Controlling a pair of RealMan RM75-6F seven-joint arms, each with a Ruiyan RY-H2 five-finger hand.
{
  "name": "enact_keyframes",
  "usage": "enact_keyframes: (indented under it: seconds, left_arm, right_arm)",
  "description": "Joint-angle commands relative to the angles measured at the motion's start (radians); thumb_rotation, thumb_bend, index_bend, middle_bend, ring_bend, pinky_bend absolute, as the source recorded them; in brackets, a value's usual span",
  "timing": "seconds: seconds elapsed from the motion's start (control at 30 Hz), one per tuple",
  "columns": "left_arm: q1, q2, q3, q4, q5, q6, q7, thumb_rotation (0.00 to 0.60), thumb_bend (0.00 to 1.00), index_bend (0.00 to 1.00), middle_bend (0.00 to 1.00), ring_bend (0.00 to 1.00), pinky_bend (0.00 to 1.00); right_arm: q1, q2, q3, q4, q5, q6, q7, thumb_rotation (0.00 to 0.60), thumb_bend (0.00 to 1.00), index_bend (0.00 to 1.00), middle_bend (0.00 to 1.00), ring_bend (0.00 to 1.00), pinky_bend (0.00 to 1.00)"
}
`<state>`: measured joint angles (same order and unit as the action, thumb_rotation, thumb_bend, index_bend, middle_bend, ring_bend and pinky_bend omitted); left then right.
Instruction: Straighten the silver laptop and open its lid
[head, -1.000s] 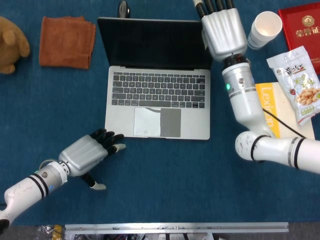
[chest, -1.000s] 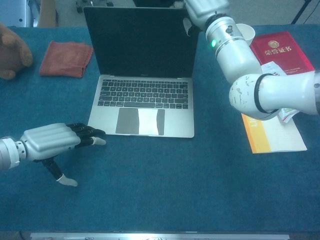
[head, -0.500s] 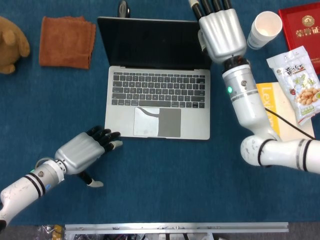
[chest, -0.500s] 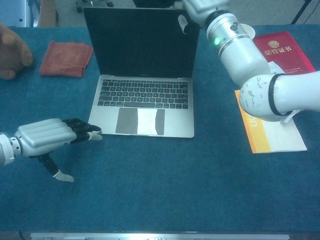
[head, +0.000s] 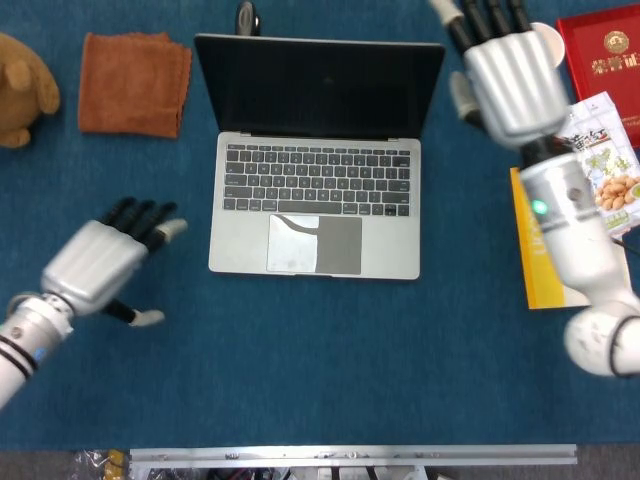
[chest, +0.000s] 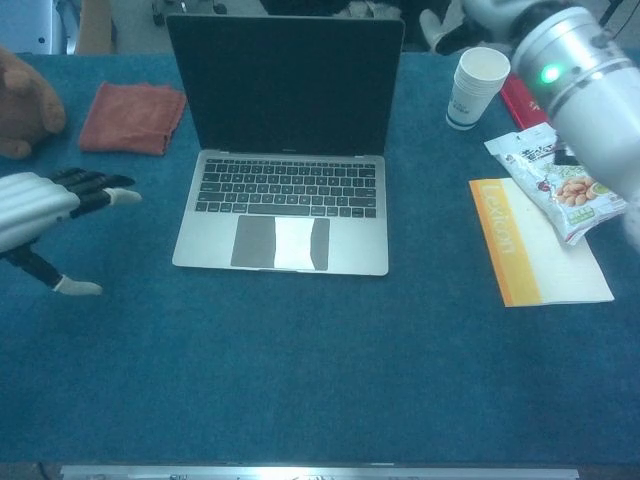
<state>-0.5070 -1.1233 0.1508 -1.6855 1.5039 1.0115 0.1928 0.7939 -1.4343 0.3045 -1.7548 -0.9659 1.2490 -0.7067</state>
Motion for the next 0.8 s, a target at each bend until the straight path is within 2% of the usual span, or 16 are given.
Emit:
enact_keyframes:
  seconds: [0.03, 0.17, 0.33, 0.5, 0.8]
  left_arm:
    - [0.047, 0.035, -0.016, 0.019, -0.026, 0.065, -0.041, 0.537, 0.11, 0.00, 0.00, 0.00, 0.04]
    - [0.101, 0.047, -0.036, 0.048, -0.053, 0.144, -0.077, 0.599, 0.11, 0.00, 0.00, 0.00, 0.04]
    - [0.171, 0.042, -0.062, 0.092, -0.110, 0.226, -0.105, 0.600, 0.11, 0.00, 0.00, 0.00, 0.04]
    - [0.234, 0.029, -0.079, 0.139, -0.150, 0.293, -0.105, 0.600, 0.11, 0.00, 0.00, 0.00, 0.04]
    - [0.324, -0.005, -0.103, 0.217, -0.173, 0.380, -0.155, 0.600, 0.11, 0.00, 0.00, 0.00, 0.04]
  right_arm:
    - [-0.080, 0.101, -0.054, -0.091, -0.064, 0.042, 0.058, 0.600, 0.48, 0.00, 0.00, 0.00, 0.06]
    - [-0.162, 0.185, -0.112, -0.147, -0.131, 0.088, 0.109, 0.600, 0.48, 0.00, 0.00, 0.00, 0.06]
    - [-0.280, 0.282, -0.194, -0.181, -0.205, 0.156, 0.184, 0.600, 0.48, 0.00, 0.00, 0.00, 0.06]
    - [-0.397, 0.337, -0.256, -0.155, -0.272, 0.241, 0.273, 0.600, 0.48, 0.00, 0.00, 0.00, 0.06]
    - [-0.559, 0.360, -0.311, -0.068, -0.350, 0.356, 0.420, 0.600, 0.48, 0.00, 0.00, 0.00, 0.06]
